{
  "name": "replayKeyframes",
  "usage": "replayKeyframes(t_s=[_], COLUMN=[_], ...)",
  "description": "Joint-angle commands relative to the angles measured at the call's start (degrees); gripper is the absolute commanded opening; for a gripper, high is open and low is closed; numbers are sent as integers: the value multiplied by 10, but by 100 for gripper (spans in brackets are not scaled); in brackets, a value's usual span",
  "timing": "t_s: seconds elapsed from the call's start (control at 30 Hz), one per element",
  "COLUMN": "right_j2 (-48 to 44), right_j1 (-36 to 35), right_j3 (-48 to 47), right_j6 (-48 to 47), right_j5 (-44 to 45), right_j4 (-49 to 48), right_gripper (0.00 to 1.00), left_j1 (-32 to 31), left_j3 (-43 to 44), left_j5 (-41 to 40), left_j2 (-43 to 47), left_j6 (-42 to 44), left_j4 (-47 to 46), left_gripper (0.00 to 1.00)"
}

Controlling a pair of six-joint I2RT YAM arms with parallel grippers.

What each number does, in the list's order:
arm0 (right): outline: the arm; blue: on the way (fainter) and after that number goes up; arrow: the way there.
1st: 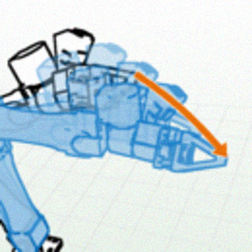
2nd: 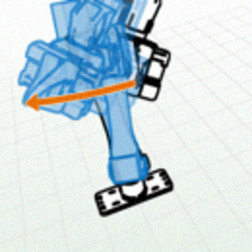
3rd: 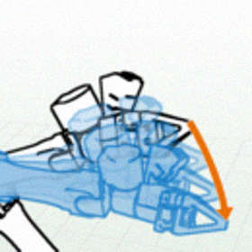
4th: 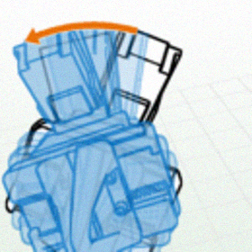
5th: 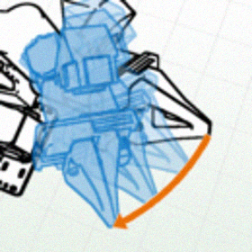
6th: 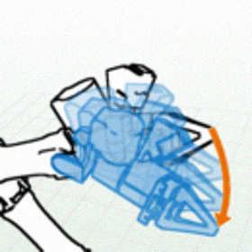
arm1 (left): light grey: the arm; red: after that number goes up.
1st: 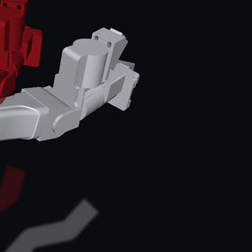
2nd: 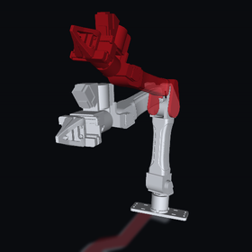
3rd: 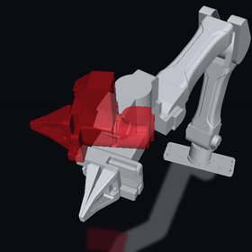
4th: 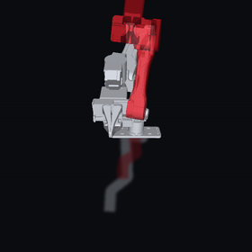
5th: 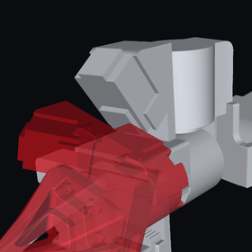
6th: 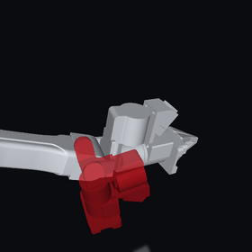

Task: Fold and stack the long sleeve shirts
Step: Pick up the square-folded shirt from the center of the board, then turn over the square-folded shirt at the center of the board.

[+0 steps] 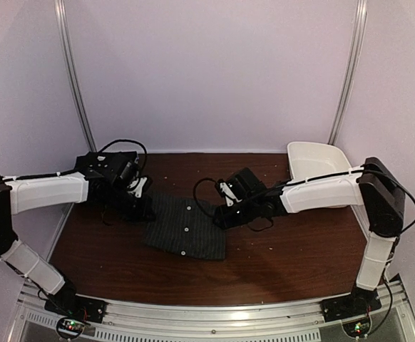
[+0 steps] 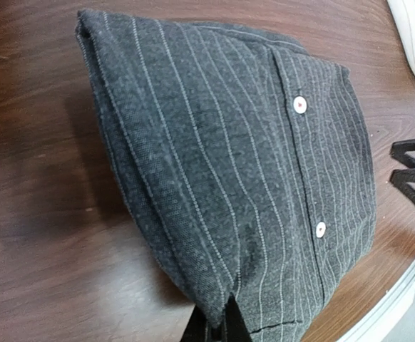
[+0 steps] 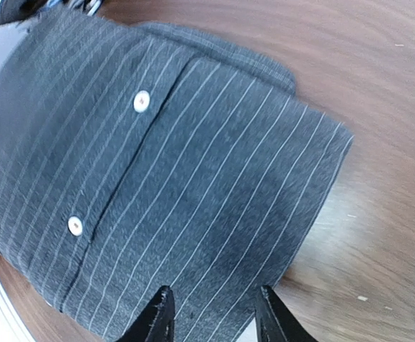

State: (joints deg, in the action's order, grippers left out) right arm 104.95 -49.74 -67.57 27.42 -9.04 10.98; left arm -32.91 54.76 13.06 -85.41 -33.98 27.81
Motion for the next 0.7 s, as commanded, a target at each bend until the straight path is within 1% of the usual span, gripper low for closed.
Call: replayKeyframes(t_s=[0.0, 0.1, 0.23, 0.3, 0.47, 0.57, 0.67], right_j2=[55, 103, 168, 200, 245, 274, 308], right_j1=[-18, -26, -36, -41, -51, -56, -60], right_j3=[-58, -95, -143, -168, -217, -249, -292], right_j6=[12, 14, 26, 35, 62, 84, 108], right_j5=[1, -8, -43, -66, -102, -118, -144], right_j4=[12, 10, -12, -17, -48, -72, -102], right_gripper=[39, 38, 37, 35, 33, 33, 33], left_j1=[31, 47, 60, 68, 73, 73, 73], left_j3=[17, 33, 61, 85, 158, 196, 214], left_j5=[-7, -2, 5, 7, 16, 44, 86], left_j2=[43, 59, 64, 59, 48, 39, 23], left_j6=[61, 83, 103, 112, 125, 125, 123], left_j4=[54, 76, 95, 103, 128, 131, 118], left_gripper=[0, 0, 0, 0, 0, 0, 0])
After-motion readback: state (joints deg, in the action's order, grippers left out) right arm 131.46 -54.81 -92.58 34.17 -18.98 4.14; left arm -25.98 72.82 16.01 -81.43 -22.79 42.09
